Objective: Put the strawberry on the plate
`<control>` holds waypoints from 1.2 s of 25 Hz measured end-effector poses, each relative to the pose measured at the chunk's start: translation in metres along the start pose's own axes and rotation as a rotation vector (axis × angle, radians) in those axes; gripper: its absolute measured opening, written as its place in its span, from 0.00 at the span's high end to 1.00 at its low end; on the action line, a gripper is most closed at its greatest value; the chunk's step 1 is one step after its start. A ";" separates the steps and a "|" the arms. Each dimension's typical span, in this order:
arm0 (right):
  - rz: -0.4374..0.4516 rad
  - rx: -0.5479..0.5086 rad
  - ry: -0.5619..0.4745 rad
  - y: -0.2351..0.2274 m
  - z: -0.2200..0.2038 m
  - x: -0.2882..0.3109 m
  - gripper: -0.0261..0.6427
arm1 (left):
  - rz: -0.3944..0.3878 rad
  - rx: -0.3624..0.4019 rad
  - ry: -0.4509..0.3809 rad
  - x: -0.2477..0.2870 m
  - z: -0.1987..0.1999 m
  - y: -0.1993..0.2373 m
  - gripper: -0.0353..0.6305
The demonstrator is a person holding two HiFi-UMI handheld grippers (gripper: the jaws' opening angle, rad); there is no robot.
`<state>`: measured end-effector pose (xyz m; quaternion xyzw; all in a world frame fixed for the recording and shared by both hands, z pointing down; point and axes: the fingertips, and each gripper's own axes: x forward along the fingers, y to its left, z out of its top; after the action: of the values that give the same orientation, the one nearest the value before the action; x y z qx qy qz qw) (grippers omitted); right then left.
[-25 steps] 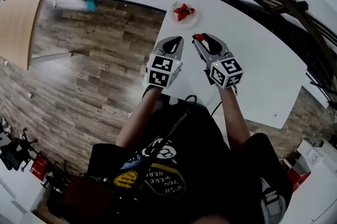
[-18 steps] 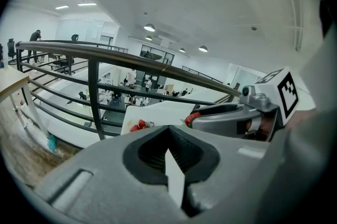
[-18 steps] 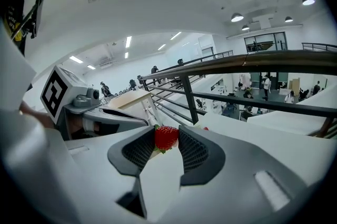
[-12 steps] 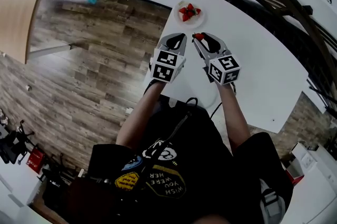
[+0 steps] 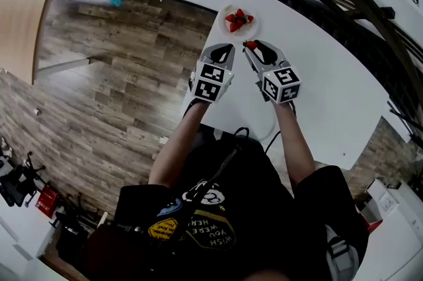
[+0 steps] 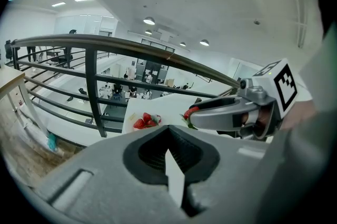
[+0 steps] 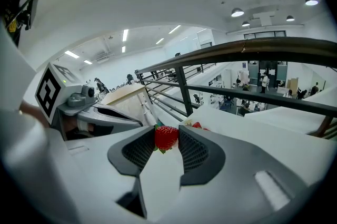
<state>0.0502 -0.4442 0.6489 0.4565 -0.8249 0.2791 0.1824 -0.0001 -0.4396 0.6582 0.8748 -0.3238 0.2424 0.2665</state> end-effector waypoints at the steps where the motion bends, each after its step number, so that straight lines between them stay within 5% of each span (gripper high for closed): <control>1: -0.001 0.000 0.003 -0.002 -0.001 0.003 0.75 | 0.005 -0.004 0.004 0.002 -0.001 0.004 0.95; 30: -0.064 0.007 0.107 -0.067 -0.049 0.063 0.75 | 0.015 -0.103 0.105 0.069 -0.034 0.033 0.95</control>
<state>0.0771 -0.4836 0.7417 0.4679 -0.7979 0.3000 0.2334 0.0150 -0.4698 0.7348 0.8436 -0.3280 0.2732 0.3259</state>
